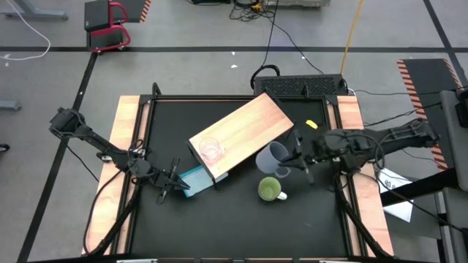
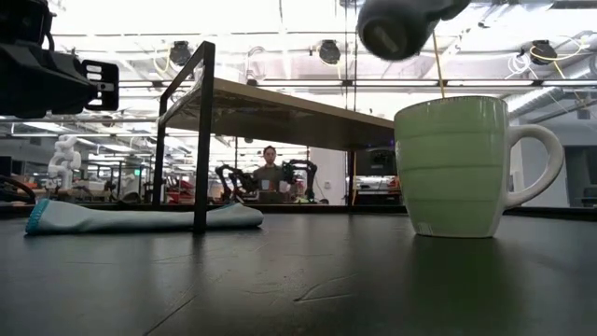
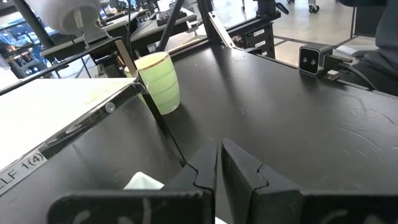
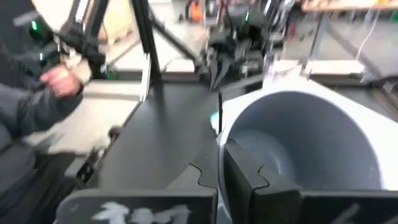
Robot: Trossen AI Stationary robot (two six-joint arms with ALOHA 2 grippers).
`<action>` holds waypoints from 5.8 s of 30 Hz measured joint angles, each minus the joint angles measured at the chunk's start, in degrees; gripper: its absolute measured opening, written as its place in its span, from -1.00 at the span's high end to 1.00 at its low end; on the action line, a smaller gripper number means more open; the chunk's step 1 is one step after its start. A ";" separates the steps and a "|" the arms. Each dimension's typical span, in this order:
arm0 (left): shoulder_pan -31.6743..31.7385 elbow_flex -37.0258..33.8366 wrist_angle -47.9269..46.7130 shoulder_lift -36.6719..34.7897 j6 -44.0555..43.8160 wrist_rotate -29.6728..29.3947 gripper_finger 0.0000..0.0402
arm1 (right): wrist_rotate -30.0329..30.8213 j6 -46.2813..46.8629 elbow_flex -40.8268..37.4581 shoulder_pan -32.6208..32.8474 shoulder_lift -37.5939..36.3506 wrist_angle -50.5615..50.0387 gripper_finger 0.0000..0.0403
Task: Stack small to large cups/mugs on shelf
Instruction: Put the gray mug on the shelf, then put the green mug on the shelf
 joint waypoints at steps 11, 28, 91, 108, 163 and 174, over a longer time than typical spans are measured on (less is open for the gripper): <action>0.01 -0.02 -1.38 0.02 0.14 0.05 0.87 | -4.23 -2.96 12.54 -7.98 9.18 -9.96 1.00; 0.01 -0.02 -3.01 0.00 0.37 0.10 0.87 | -11.33 -5.44 24.23 -20.54 20.38 -16.72 1.00; 0.00 -0.02 -4.87 0.00 0.13 0.17 0.87 | -9.96 -22.72 35.83 -20.65 38.91 -25.32 1.00; 0.01 -0.02 -5.46 0.00 -0.54 0.17 0.87 | -10.07 -21.06 35.61 -20.59 38.93 -24.15 0.83; -4.24 -0.02 0.92 -0.04 5.87 -0.62 0.87 | -8.19 -13.23 12.94 -11.56 3.36 -9.74 1.00; -4.57 -0.02 3.65 -0.07 6.56 -1.49 0.87 | -8.39 -10.59 -2.60 -7.96 -6.23 -2.74 1.00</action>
